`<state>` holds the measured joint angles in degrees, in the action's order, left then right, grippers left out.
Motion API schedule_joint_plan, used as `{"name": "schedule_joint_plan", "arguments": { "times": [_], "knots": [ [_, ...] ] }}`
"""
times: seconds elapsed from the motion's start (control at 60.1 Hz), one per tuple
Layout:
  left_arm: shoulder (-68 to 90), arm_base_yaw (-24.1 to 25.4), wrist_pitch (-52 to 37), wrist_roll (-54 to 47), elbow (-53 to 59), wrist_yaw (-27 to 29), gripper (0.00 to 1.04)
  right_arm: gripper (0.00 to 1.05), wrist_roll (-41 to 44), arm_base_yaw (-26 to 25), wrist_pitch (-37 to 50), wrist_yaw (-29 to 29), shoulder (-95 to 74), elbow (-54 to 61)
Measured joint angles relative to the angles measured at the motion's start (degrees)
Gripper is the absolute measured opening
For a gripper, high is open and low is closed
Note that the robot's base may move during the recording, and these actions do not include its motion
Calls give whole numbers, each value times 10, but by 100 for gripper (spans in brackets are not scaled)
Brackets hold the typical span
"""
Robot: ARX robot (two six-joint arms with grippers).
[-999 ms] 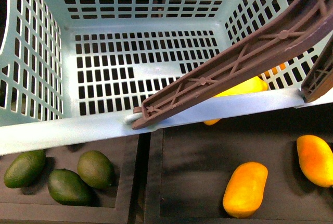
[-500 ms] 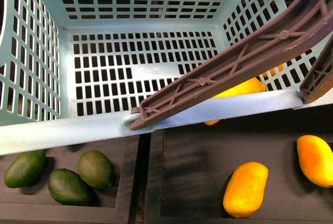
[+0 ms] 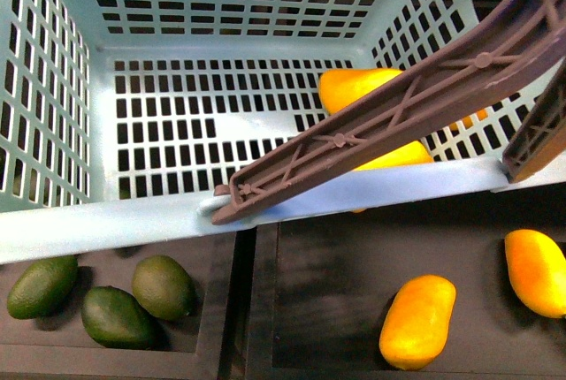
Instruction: Pick lemon and mango into basket
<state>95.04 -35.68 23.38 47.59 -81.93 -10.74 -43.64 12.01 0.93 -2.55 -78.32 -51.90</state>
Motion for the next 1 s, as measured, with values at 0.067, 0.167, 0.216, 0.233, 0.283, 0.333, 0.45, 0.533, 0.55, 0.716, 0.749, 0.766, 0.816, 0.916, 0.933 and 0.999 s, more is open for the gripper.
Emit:
{"name": "schedule_joint_plan", "arguments": {
  "times": [0.067, 0.167, 0.216, 0.233, 0.283, 0.333, 0.45, 0.533, 0.55, 0.716, 0.749, 0.766, 0.816, 0.916, 0.933, 0.999],
  "knots": [
    [0, 0, 0, -1, 0, 2, 6, 96, 20, -18, -3, 11, 24, 22],
    [0, 0, 0, -2, 0, 2, 6, 96, 56, -47, -13, 27, 62, 52],
    [0, 0, 0, -1, 0, 0, 6, 96, 70, -60, -16, 31, 78, 64],
    [0, 0, 0, -1, 0, -1, 6, 96, 78, -63, -12, 35, 82, 69],
    [0, 0, 0, -1, 0, -3, 6, 88, 146, -82, 89, 45, 108, 120],
    [0, 0, 0, -1, 0, -4, 6, 81, 211, -100, 182, 29, 129, 166],
    [0, 0, 0, 1, 0, -4, 6, 62, 349, -119, 338, 30, 175, 263],
    [0, 0, 0, 0, 0, -2, 6, 50, 387, -120, 362, 27, 196, 299],
    [0, -1, 0, -1, 0, -2, 6, 47, 396, -120, 364, 26, 201, 308],
    [0, 0, 0, 1, 0, -2, 6, 20, 421, -120, 370, 26, 242, 366],
    [0, 0, 0, 1, 0, 0, 6, 15, 423, -120, 371, 26, 251, 375],
    [0, 0, 0, 0, 0, 1, 6, 14, 423, -120, 371, 26, 254, 377],
    [0, 0, 0, -1, 0, 1, 6, 5, 426, -120, 371, 26, 269, 391],
    [0, 0, 0, -1, 0, 0, 6, 2, 431, -120, 368, 26, 296, 413],
    [0, 0, 0, 0, 0, -1, 6, 2, 431, -120, 367, 26, 301, 418],
    [0, 0, 0, 1, 0, -3, 6, 2, 432, -120, 362, 26, 318, 429]
  ]
}}
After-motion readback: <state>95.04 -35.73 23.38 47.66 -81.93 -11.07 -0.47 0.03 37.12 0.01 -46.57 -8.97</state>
